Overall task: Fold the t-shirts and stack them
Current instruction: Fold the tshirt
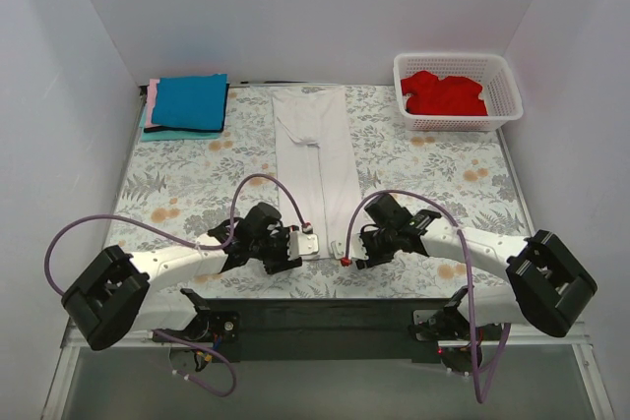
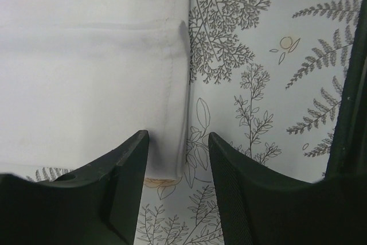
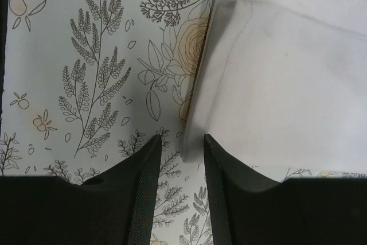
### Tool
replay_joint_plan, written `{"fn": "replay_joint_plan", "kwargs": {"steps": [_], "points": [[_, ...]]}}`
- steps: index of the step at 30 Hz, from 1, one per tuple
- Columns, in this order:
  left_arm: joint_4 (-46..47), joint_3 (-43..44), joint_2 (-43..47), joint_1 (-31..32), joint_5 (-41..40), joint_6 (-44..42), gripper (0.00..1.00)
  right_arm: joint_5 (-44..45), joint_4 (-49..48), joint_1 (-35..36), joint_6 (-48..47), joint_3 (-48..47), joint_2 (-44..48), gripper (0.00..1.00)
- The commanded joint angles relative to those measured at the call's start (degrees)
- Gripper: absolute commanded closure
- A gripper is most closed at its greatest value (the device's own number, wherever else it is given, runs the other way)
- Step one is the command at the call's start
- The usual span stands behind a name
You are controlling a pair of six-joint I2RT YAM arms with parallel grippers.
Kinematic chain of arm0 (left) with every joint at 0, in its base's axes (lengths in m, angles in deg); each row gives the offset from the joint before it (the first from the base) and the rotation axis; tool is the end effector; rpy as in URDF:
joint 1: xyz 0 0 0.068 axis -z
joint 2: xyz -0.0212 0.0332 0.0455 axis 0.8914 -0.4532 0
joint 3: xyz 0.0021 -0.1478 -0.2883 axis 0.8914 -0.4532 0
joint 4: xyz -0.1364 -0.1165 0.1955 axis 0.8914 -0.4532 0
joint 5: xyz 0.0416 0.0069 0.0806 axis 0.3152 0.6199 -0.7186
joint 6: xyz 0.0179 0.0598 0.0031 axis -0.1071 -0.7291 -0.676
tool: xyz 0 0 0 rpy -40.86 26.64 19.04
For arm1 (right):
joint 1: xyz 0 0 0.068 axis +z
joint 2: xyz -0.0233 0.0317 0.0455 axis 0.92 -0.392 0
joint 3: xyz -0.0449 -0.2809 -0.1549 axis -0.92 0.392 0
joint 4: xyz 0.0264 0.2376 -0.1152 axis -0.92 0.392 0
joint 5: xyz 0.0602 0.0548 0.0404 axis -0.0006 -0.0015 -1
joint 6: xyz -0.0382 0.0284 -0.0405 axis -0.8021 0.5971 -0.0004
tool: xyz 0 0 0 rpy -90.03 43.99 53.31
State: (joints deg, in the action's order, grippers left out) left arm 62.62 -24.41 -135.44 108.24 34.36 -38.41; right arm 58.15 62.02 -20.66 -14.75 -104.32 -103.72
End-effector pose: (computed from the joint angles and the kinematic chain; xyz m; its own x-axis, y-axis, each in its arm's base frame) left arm 0.1323 -0.1573 0.1894 -0.5824 0.5561 -0.5929 0.8001 0.5209 -0.2974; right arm 0.1427 0.1707 0.2009 0.3935 -0.7884 -0.4728 -0.9152 -0.2874 -0.2825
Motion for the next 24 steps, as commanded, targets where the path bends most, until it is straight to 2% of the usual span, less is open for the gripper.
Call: {"fn": "replay_joint_plan", "kwargs": {"steps": [1,5,8,11,12,14,15,21,24], "points": [[2.1,-1.1,-1.8,0.3,-1.6,-1.1,0.55,1.5,-3.7,0.4,-1.6,1.4,-2.6,0.57],[1.8,-2.0,-2.3,0.3,-0.5,-3.5,0.61,1.5,-3.9,0.3,-1.0,0.9,-4.2,0.59],[1.7,-1.7,-4.5,0.3,-1.3,-3.7,0.66,1.4,-3.9,0.4,-1.1,1.1,-4.6,0.65],[1.5,-1.6,-5.8,0.3,-0.9,-3.5,0.8,1.6,-3.6,0.4,-1.2,1.6,-5.3,0.75],[1.4,-1.4,-6.0,0.3,-0.6,-3.5,0.89,1.5,-3.1,0.5,-1.1,1.6,-5.5,0.78],[1.3,-1.0,-6.0,0.3,-0.4,-3.0,1.0,1.5,-2.5,1.0,-0.7,1.2,-5.6,0.92],[1.0,-0.6,-5.8,0.3,0.0,-2.7,1.0,1.6,-1.8,1.3,0.4,0.9,-5.5,0.99],[-6.4,0.4,3.4,3.5,4.7,-4.1,1.0,-0.6,3.3,7.6,5.4,-0.8,2.6,0.99],[-10.0,1.8,7.2,3.9,6.8,-1.7,1.0,-1.9,5.5,8.6,7.9,-2.6,6.1,0.99]]}}
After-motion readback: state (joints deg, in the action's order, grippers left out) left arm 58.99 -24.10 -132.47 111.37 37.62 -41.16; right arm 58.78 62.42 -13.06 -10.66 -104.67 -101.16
